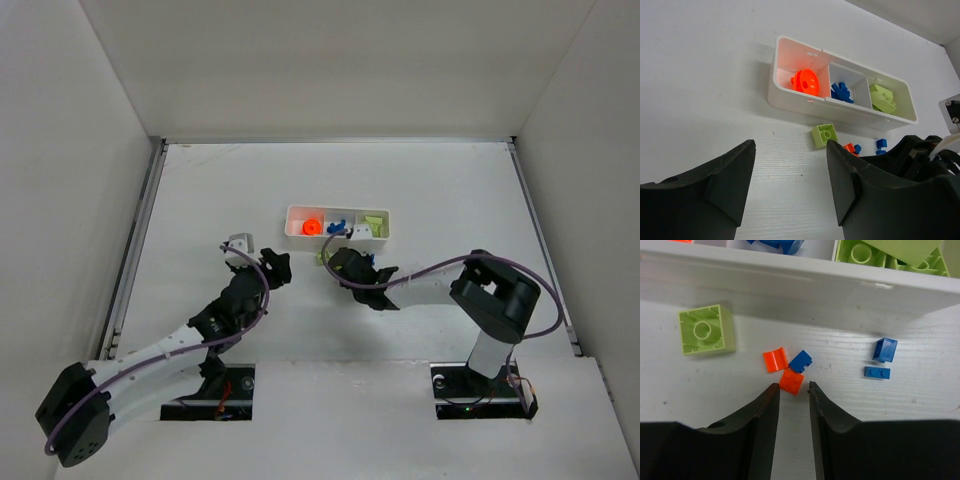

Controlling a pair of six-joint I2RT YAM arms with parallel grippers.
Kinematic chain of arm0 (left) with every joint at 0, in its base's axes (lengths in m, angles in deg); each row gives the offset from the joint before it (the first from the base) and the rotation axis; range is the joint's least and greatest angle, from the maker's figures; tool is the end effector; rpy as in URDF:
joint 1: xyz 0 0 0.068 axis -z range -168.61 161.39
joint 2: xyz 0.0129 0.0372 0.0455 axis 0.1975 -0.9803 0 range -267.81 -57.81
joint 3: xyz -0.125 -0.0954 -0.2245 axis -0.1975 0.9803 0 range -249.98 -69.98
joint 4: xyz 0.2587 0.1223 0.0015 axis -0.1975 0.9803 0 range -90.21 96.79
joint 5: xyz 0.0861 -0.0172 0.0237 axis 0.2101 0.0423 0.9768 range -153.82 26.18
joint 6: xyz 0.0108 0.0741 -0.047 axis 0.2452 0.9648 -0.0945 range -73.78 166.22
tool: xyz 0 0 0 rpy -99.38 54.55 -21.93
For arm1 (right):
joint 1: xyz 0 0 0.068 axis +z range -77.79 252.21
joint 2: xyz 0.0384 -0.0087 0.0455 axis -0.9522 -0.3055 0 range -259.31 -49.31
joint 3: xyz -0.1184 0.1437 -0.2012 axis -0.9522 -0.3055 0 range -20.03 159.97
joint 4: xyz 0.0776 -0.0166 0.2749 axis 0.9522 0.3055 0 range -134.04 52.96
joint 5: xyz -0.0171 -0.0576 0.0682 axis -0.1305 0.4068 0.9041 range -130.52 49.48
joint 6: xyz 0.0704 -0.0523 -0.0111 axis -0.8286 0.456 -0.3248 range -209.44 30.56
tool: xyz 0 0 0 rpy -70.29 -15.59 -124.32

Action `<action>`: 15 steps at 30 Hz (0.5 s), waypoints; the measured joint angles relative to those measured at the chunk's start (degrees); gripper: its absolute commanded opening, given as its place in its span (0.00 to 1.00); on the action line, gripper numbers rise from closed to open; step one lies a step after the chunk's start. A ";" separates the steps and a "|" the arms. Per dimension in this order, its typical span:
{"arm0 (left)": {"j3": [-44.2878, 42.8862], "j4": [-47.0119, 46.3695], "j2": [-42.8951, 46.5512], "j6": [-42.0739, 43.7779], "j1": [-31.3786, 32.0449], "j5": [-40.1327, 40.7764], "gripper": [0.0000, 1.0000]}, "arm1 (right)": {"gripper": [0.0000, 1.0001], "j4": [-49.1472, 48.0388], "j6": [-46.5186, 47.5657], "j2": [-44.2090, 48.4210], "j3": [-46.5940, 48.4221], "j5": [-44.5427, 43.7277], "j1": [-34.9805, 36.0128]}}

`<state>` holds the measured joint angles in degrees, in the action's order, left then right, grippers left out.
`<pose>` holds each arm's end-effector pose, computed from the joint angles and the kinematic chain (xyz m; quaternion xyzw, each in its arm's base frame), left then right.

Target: Sort the legos into containers by color

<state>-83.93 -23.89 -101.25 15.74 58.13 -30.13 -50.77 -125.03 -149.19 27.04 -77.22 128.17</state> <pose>0.1906 -0.1389 0.2006 -0.0919 0.7305 -0.2324 0.6355 0.2473 0.2822 0.0964 -0.0398 0.8872 0.0506 0.4568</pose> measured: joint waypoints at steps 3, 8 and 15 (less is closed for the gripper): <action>-0.04 0.33 -1.42 -0.09 -0.44 0.31 0.56 | 0.33 -0.02 0.07 -0.74 0.76 -0.39 0.00; -0.98 3.87 -5.49 -0.90 -1.05 1.99 0.57 | 0.37 -0.11 0.04 -1.11 1.18 -0.39 0.00; -2.60 6.29 -6.71 -1.99 -1.49 2.82 0.65 | 0.38 -0.15 -0.28 -1.11 1.18 -0.39 0.00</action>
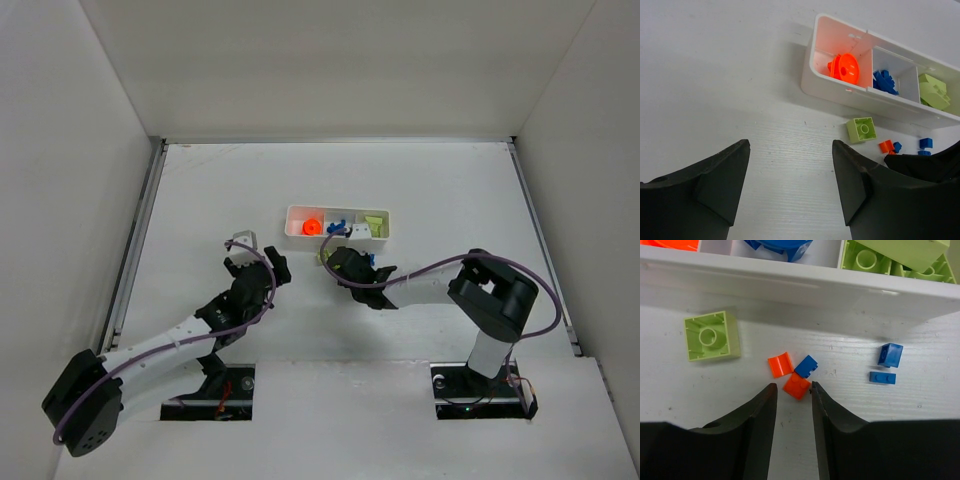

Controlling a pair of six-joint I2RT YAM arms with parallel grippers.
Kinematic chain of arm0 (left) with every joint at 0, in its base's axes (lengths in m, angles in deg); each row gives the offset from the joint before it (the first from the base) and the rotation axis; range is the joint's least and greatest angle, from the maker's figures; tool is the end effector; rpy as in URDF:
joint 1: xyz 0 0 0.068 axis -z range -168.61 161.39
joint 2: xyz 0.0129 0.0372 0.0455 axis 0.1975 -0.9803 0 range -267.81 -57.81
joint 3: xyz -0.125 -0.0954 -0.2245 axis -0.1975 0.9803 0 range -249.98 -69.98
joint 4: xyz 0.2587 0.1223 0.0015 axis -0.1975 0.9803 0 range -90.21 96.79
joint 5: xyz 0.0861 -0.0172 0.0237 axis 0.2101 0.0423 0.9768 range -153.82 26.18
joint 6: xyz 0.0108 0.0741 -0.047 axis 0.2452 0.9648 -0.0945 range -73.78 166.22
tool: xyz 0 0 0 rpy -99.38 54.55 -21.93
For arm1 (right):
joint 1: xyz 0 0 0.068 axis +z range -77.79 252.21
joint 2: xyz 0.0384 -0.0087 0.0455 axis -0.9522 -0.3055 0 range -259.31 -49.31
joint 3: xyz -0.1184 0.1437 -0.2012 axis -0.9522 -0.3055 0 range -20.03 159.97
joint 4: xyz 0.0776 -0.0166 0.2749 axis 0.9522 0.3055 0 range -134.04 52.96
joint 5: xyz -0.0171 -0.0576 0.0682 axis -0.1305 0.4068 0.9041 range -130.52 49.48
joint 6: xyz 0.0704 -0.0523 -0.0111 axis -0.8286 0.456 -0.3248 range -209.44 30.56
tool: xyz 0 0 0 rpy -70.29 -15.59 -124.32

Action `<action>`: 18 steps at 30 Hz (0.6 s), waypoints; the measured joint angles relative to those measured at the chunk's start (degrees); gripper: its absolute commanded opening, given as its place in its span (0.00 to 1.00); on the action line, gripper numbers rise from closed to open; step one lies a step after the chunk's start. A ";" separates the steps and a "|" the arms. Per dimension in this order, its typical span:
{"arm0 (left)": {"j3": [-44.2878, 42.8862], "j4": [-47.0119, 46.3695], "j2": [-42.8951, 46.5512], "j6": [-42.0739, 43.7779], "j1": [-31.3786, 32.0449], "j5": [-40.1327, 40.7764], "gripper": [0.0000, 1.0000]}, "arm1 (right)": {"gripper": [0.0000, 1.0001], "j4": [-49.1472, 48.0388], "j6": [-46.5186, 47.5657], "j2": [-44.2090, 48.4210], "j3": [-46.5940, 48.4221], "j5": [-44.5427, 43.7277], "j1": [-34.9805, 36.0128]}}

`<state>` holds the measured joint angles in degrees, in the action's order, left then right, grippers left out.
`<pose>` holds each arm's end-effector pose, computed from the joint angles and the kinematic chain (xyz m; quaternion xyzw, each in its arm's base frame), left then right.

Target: Sort the legos into containers by color

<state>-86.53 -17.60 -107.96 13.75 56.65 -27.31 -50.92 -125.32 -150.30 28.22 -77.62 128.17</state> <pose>0.2028 -0.1382 0.1788 -0.1023 0.7757 -0.1628 0.6011 0.2507 0.2864 0.0964 -0.0355 0.8860 0.0507 0.4596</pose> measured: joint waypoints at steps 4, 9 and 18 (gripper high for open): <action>-0.09 0.57 0.37 -0.57 0.04 -0.02 0.65 | 0.33 -0.02 -0.04 -0.09 0.00 -0.02 0.00; -0.09 0.90 1.66 -0.85 0.22 0.04 0.57 | 0.31 -0.83 -0.04 -1.11 0.70 -0.66 0.00; -0.57 0.98 1.49 -1.01 0.74 0.50 0.43 | 0.42 -2.38 -0.22 -2.47 1.53 -1.64 0.00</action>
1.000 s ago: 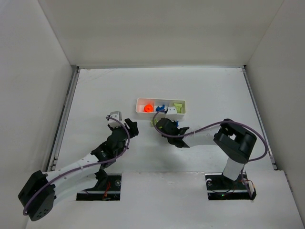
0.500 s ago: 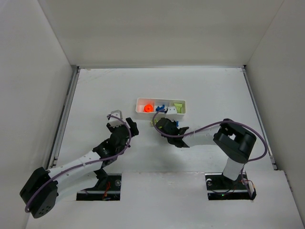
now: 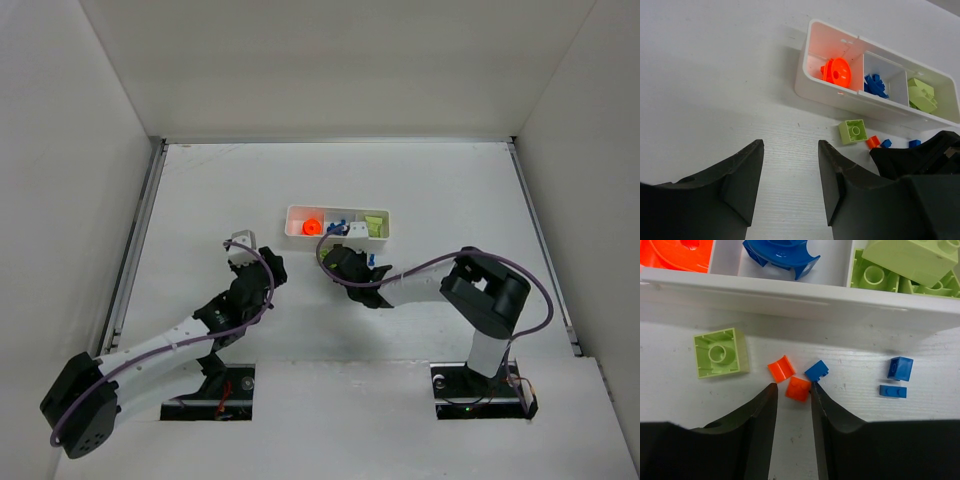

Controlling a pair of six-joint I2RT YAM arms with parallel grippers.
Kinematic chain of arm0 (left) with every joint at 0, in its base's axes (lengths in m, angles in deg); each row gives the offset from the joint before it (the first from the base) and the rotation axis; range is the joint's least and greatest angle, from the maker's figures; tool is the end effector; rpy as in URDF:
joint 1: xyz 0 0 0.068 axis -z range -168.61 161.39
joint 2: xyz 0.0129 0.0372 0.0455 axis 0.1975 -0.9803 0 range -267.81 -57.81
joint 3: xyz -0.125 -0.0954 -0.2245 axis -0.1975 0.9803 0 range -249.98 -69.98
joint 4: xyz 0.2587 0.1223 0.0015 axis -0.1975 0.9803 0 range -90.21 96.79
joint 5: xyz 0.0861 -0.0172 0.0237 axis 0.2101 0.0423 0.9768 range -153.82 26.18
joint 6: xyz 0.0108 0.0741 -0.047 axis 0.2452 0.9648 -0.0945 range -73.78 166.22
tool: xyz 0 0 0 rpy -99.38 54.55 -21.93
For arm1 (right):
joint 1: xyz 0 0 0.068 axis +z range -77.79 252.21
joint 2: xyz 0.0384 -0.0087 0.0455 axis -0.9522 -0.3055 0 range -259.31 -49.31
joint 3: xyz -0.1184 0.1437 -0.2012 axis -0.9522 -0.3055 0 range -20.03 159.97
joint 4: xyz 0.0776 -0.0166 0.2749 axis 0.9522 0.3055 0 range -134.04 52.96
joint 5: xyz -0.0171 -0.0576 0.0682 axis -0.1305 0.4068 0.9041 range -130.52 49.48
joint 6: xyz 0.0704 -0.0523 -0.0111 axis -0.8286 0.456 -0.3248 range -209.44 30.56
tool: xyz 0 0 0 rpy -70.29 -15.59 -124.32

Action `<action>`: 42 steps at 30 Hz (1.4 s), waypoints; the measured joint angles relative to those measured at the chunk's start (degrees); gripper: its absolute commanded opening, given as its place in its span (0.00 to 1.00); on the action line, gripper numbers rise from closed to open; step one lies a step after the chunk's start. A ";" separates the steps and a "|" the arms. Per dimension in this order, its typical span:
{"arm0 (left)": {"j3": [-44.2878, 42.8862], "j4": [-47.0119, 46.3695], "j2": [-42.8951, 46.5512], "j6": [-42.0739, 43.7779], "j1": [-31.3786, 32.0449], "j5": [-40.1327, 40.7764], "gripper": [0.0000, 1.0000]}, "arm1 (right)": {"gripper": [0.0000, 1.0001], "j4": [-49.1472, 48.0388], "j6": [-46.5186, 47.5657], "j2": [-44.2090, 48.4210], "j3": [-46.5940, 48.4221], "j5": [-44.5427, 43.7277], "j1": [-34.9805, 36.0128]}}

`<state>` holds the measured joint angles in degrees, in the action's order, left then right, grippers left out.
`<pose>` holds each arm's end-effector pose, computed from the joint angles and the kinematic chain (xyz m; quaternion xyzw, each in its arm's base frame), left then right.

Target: Sort the legos into containers by color

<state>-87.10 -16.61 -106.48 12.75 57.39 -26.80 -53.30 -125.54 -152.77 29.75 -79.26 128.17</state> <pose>0.2003 -0.1394 0.1863 -0.1096 0.7696 -0.1746 0.6043 0.2576 0.2934 0.0939 -0.0234 0.8789 0.0506 0.4738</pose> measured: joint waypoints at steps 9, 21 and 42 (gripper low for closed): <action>-0.70 0.00 -0.39 -0.02 0.59 0.50 0.35 | 0.24 -0.74 -0.20 -0.50 0.00 -0.48 -0.15; -0.81 0.33 0.07 0.00 1.11 0.44 0.26 | 0.22 3.19 -1.25 10.67 -6.29 -0.83 3.17; -1.25 0.85 -0.66 0.96 1.27 -0.59 0.36 | 0.48 7.89 -0.98 13.29 -6.10 1.03 3.61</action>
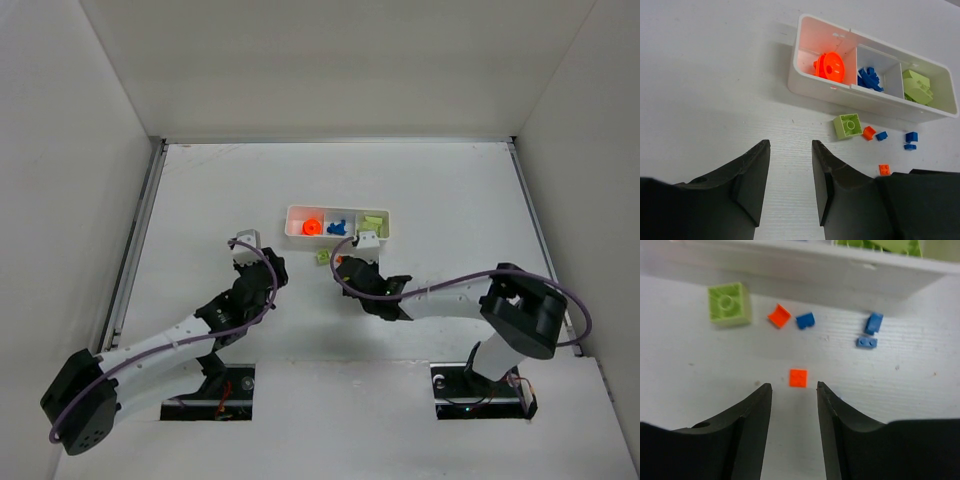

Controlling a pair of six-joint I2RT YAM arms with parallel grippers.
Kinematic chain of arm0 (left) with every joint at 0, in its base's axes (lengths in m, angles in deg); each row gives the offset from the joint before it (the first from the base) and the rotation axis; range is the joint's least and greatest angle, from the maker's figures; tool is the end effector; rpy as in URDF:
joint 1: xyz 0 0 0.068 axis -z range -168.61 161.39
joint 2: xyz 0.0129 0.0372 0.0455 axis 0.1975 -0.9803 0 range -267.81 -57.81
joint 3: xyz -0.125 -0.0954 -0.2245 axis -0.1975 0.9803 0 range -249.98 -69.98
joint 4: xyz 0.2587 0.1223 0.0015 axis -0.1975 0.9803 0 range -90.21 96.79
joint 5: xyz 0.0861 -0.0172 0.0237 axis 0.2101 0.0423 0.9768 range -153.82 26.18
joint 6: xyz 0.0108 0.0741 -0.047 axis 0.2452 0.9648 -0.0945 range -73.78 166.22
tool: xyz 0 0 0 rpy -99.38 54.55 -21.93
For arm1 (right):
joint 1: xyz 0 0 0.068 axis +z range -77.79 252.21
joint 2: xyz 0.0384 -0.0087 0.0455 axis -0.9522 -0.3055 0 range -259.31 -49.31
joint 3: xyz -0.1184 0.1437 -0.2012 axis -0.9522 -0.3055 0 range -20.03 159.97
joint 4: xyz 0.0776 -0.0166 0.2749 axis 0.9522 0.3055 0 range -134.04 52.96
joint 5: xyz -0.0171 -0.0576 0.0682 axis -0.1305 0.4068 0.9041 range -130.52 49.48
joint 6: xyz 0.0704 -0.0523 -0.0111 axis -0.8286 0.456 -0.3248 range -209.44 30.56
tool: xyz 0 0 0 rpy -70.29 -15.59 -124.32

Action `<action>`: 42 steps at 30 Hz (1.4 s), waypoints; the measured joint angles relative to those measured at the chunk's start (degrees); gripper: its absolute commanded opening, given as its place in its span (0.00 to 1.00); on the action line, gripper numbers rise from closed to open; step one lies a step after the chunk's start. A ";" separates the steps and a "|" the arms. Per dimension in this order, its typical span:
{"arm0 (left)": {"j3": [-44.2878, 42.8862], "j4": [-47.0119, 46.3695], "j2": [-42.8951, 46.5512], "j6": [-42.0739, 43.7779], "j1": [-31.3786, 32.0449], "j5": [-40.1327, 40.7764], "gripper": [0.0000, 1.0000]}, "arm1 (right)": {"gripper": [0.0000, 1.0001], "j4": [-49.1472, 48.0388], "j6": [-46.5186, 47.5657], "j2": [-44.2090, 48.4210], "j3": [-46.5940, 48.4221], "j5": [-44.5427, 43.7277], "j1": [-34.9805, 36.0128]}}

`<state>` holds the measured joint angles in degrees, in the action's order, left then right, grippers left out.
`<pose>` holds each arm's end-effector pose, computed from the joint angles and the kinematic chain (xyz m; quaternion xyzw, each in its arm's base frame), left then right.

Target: Sort the legos into containers by color

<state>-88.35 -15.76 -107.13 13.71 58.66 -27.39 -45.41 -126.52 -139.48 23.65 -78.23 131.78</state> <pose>0.1991 -0.1468 0.1903 -0.0908 0.7737 -0.1785 0.6011 0.2172 0.2749 0.1270 -0.0496 0.8819 0.0711 0.4633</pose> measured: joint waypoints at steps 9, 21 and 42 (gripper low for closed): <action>-0.02 -0.02 -1.38 0.11 -0.11 0.04 0.37 | 0.46 -0.22 -0.44 -5.11 -0.24 -0.13 -0.63; -0.02 -0.04 -2.01 0.09 -0.09 0.00 0.38 | 0.34 -2.99 -0.26 -7.28 0.87 -0.98 -1.51; -0.02 -0.04 -2.21 0.09 -0.39 -0.17 0.39 | 0.20 -2.64 0.44 2.29 1.42 0.85 -1.75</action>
<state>-88.37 -15.80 -109.34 13.79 58.26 -27.57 -48.06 -126.08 -137.19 25.08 -77.38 130.03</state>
